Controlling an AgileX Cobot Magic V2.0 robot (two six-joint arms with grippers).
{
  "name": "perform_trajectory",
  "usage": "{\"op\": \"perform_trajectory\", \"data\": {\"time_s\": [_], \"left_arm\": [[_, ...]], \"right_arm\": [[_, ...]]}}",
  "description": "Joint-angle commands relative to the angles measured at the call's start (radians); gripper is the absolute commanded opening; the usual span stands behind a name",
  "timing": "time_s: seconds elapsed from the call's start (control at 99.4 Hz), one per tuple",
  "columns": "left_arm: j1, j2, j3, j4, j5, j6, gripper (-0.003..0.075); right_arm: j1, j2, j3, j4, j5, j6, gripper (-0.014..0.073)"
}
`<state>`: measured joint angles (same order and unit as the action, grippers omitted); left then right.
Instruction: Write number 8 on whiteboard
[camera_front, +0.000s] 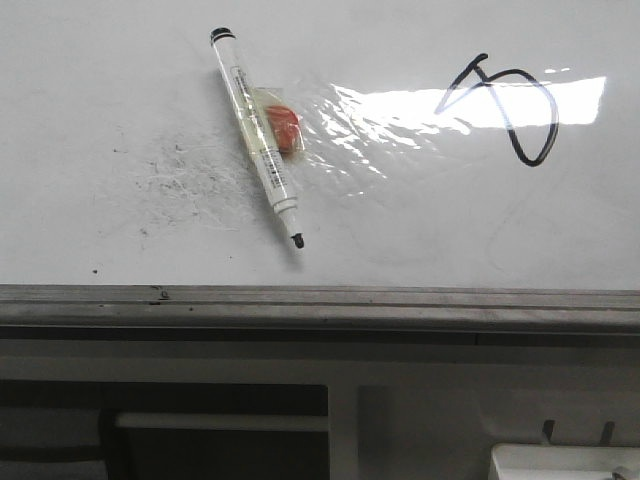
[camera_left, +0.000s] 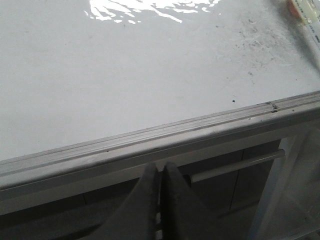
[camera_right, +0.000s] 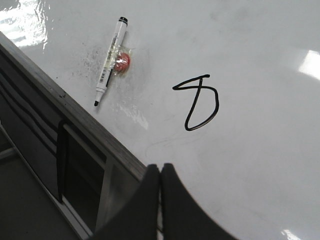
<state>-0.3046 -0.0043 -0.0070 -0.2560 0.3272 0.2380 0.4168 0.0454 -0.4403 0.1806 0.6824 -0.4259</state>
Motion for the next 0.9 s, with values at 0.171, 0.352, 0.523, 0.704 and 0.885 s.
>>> {"op": "perform_trajectory", "data": {"time_s": [0.171, 0.352, 0.523, 0.704, 0.885], "left_arm": [[0.005, -0.027, 0.039, -0.004, -0.055, -0.012, -0.0020], [0.005, -0.027, 0.039, -0.004, -0.055, -0.012, -0.0020], [0.005, -0.027, 0.039, -0.004, -0.055, -0.012, -0.0020], [0.005, -0.027, 0.039, -0.004, -0.055, -0.012, -0.0020], [0.005, -0.027, 0.039, -0.004, -0.055, -0.012, -0.0020]], "right_arm": [[-0.006, 0.013, -0.018, -0.002, -0.077, 0.001, -0.0064], [-0.026, 0.013, 0.037, -0.023, -0.119, 0.010, -0.0064], [-0.155, 0.013, 0.220, -0.059, -0.452, 0.143, -0.0063], [-0.273, 0.001, 0.407, -0.158, -0.682, 0.314, -0.0063], [-0.327, -0.078, 0.464, -0.220, -0.559, 0.403, -0.0063]]}}
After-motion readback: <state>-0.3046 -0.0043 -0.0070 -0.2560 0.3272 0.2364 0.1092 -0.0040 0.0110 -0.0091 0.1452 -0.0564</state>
